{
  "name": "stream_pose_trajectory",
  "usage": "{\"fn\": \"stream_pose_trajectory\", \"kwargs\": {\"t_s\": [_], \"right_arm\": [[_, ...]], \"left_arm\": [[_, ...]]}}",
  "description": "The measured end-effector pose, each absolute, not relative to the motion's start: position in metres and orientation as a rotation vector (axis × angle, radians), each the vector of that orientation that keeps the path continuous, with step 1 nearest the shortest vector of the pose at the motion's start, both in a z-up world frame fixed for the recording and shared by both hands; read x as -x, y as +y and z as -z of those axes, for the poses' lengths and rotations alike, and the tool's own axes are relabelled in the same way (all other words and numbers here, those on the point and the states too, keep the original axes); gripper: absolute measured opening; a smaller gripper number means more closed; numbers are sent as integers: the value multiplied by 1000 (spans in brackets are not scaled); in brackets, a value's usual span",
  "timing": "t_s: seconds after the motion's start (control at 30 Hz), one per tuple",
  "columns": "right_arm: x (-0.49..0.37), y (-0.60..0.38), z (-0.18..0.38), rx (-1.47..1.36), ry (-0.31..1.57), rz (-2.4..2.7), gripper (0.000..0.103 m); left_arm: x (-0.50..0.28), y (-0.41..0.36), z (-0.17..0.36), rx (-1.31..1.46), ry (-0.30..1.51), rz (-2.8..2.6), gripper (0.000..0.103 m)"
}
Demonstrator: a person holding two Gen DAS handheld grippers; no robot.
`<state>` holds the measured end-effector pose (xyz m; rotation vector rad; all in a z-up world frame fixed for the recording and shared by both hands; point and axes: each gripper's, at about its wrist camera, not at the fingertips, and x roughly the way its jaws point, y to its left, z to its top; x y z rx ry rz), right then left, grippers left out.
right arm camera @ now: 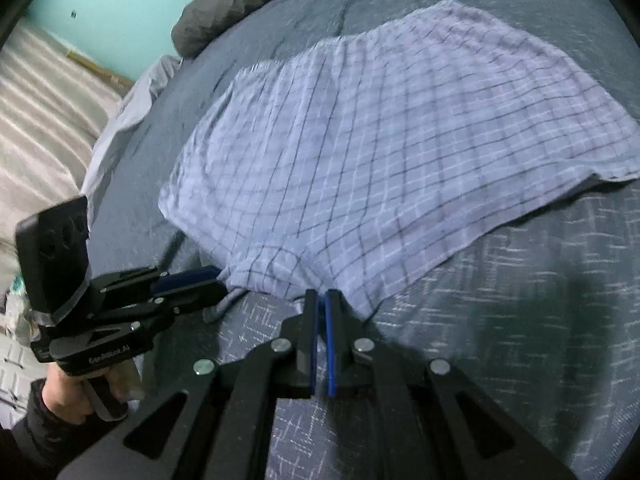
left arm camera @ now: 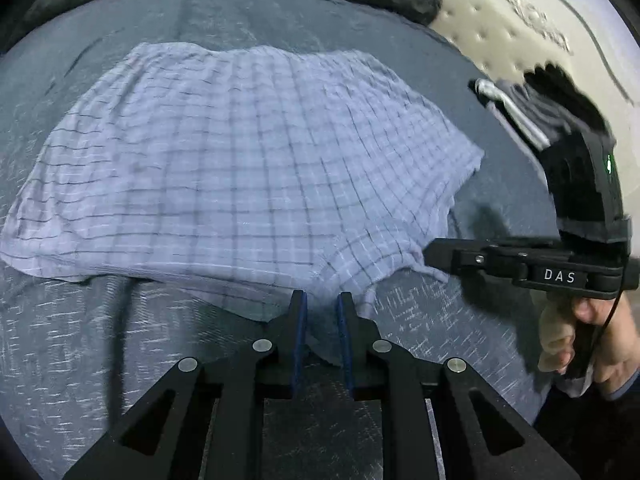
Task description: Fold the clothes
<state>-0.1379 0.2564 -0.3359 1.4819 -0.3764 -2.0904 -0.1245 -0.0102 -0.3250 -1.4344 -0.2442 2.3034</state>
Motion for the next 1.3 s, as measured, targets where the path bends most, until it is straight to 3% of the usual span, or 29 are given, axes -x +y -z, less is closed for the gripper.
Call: {"fn": "stream_pose_trajectory", "kwargs": {"t_s": [0.17, 0.33, 0.37, 0.43, 0.47, 0.67, 0.8, 1.03, 1.3], "right_arm": [[145, 286, 313, -1393, -490, 2182, 3], [160, 313, 302, -1321, -581, 2248, 6], [166, 319, 302, -1319, -597, 2260, 8], [177, 330, 301, -1313, -621, 2284, 30], [184, 336, 299, -1309, -616, 2296, 33], [240, 344, 285, -1319, -477, 2308, 33], [287, 345, 276, -1327, -387, 2368, 45], [354, 331, 280, -1318, -220, 2414, 45], [390, 311, 305, -1385, -101, 2364, 45]], "left_arm": [[132, -40, 309, 1393, -345, -2354, 28], [145, -81, 303, 1374, -431, -2433, 28], [148, -88, 302, 1371, -428, -2447, 28], [157, -102, 298, 1357, -460, -2484, 29], [160, -108, 297, 1354, -479, -2488, 29], [209, -136, 290, 1350, -527, -2527, 31], [252, -146, 290, 1390, -511, -2532, 31], [318, -161, 308, 1456, -534, -2509, 31], [342, -155, 323, 1456, -538, -2440, 31]]}}
